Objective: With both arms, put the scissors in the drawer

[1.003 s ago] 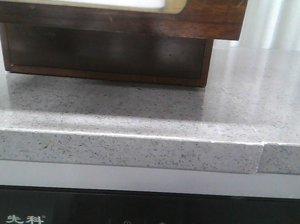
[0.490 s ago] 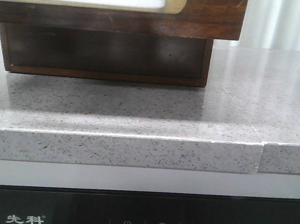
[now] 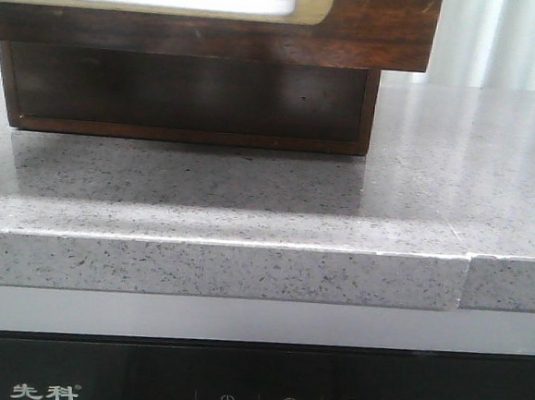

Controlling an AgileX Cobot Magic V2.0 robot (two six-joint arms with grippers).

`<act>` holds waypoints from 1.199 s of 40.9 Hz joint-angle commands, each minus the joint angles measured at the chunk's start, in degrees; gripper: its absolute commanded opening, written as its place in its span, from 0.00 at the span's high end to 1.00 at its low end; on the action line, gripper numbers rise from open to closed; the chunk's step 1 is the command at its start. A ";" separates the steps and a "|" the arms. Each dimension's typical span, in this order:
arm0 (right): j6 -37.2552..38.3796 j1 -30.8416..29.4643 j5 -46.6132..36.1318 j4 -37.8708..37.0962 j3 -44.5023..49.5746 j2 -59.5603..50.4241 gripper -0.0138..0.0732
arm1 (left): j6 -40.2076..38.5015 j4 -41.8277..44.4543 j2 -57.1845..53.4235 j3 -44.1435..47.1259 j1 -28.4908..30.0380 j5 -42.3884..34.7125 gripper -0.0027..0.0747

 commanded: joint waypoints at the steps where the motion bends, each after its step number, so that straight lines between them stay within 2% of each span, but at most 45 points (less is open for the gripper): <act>1: -0.27 -0.30 -3.98 0.37 -1.31 0.29 0.92 | -0.43 0.10 -4.59 5.53 5.01 -10.40 0.99; 13: -0.27 -0.30 -3.98 0.37 -1.31 0.29 0.92 | -0.43 -0.05 -18.91 24.68 14.42 -19.54 0.99; 23: -0.27 -0.30 -3.98 0.37 -1.31 0.29 0.92 | -0.43 -3.58 -21.07 35.89 15.43 -31.66 0.99; 33: -0.27 -0.30 -3.97 0.37 -1.31 0.34 0.92 | -0.43 -4.12 -21.07 37.47 15.43 -35.02 0.99; 49: -0.27 -0.30 -3.97 0.37 -1.31 0.34 0.92 | -0.43 -4.12 -21.07 37.47 15.43 -35.02 0.99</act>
